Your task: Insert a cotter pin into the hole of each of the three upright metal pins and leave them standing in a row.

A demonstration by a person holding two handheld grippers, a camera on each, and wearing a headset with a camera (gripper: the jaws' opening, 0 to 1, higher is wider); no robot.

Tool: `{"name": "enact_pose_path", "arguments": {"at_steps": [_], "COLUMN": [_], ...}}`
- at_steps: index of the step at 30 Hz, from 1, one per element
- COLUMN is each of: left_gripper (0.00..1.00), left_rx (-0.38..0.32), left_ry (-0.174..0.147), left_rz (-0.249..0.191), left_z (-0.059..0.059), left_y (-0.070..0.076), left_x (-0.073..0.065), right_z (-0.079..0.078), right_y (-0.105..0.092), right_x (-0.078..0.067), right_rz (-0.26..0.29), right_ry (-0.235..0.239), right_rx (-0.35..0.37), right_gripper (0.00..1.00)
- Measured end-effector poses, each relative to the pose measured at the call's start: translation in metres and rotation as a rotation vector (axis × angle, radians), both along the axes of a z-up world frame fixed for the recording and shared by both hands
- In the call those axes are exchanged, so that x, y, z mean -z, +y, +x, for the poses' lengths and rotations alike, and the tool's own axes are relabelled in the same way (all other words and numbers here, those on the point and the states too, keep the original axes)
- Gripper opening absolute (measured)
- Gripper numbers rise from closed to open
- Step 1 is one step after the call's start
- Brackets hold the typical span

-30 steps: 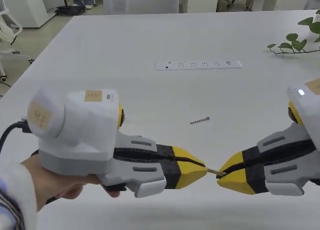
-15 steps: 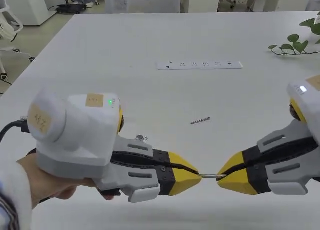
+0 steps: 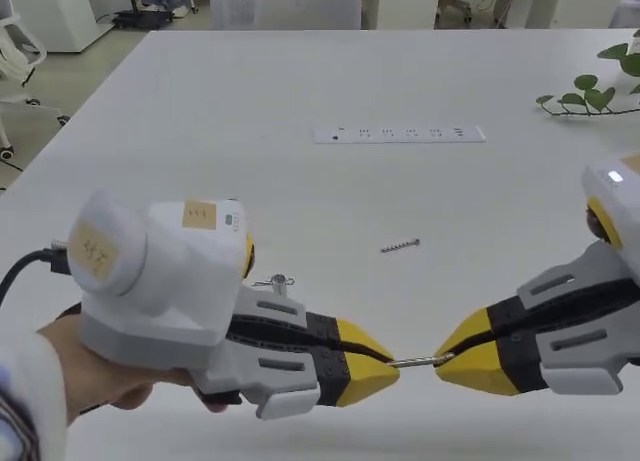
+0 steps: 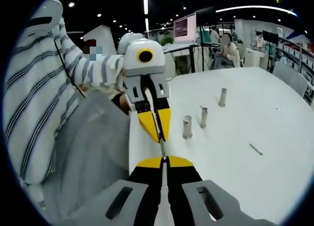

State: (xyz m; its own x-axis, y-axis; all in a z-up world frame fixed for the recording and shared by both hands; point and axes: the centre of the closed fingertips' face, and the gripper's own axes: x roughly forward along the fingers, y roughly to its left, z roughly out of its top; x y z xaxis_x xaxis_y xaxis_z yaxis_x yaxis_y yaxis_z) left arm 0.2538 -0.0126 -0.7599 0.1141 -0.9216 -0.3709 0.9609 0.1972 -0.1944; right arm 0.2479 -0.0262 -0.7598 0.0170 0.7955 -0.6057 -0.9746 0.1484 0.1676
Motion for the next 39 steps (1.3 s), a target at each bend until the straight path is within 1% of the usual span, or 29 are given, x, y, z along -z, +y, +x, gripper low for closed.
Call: {"name": "enact_pose_path", "arguments": {"at_steps": [4, 8, 13, 14, 17, 19, 20, 21, 23, 25, 26, 27, 28, 29, 31, 33, 36, 39], "left_gripper": [0.02, 0.03, 0.11, 0.11, 0.12, 0.15, 0.17, 0.18, 0.21, 0.23, 0.25, 0.27, 0.28, 0.28, 0.29, 0.29, 0.30, 0.30], "left_rx": [-0.021, -0.038, -0.051, -0.052, -0.062, -0.072, -0.081, -0.086, -0.109, -0.134, -0.157, -0.186, -0.195, -0.213, -0.232, -0.256, -0.293, -0.315], "left_ry": [0.010, 0.011, 0.011, 0.008, 0.015, 0.010, 0.000, -0.004, -0.017, -0.023, -0.023, -0.008, -0.015, -0.035, -0.027, -0.035, -0.034, -0.033], "left_rz": [-0.004, -0.003, -0.008, -0.007, -0.001, 0.001, 0.001, 0.002, 0.013, 0.020, 0.023, 0.024, 0.025, 0.029, 0.034, 0.046, 0.065, 0.070], "left_z": [0.003, 0.005, 0.007, 0.008, 0.008, 0.010, 0.012, 0.013, 0.017, 0.021, 0.025, 0.028, 0.030, 0.034, 0.036, 0.039, 0.043, 0.046], "left_y": [0.002, 0.004, 0.005, 0.005, 0.007, 0.009, 0.011, 0.013, 0.019, 0.026, 0.030, 0.035, 0.039, 0.044, 0.050, 0.058, 0.068, 0.074], "left_x": [-0.001, -0.001, -0.001, -0.001, 0.000, 0.000, 0.000, 0.000, 0.000, 0.001, 0.002, 0.002, 0.003, 0.003, 0.005, 0.008, 0.015, 0.020], "right_z": [0.001, 0.002, 0.004, 0.004, 0.005, 0.005, 0.005, 0.005, 0.006, 0.007, 0.007, 0.007, 0.007, 0.007, 0.008, 0.009, 0.013, 0.016], "right_y": [0.001, 0.003, 0.004, 0.004, 0.006, 0.007, 0.008, 0.009, 0.010, 0.011, 0.012, 0.012, 0.013, 0.013, 0.014, 0.014, 0.016, 0.018], "right_x": [0.001, 0.001, 0.002, 0.001, 0.001, 0.002, 0.003, 0.003, 0.006, 0.007, 0.008, 0.009, 0.010, 0.011, 0.012, 0.013, 0.015, 0.015], "right_rz": [0.006, 0.016, 0.023, 0.026, 0.032, 0.036, 0.037, 0.037, 0.038, 0.038, 0.038, 0.036, 0.033, 0.030, 0.026, 0.024, 0.023, 0.026], "right_ry": [0.007, 0.005, 0.006, 0.006, 0.006, 0.008, 0.009, 0.011, 0.011, 0.014, 0.015, 0.016, 0.015, 0.013, 0.017, 0.017, 0.015, 0.008], "right_rx": [0.016, 0.018, 0.028, 0.030, 0.031, 0.035, 0.039, 0.040, 0.046, 0.051, 0.052, 0.052, 0.049, 0.048, 0.048, 0.053, 0.067, 0.082], "right_gripper": [0.03, 0.03, 0.03, 0.03, 0.03, 0.03, 0.03, 0.03, 0.03, 0.03, 0.03, 0.03, 0.03, 0.03, 0.03, 0.03, 0.03, 0.03]}}
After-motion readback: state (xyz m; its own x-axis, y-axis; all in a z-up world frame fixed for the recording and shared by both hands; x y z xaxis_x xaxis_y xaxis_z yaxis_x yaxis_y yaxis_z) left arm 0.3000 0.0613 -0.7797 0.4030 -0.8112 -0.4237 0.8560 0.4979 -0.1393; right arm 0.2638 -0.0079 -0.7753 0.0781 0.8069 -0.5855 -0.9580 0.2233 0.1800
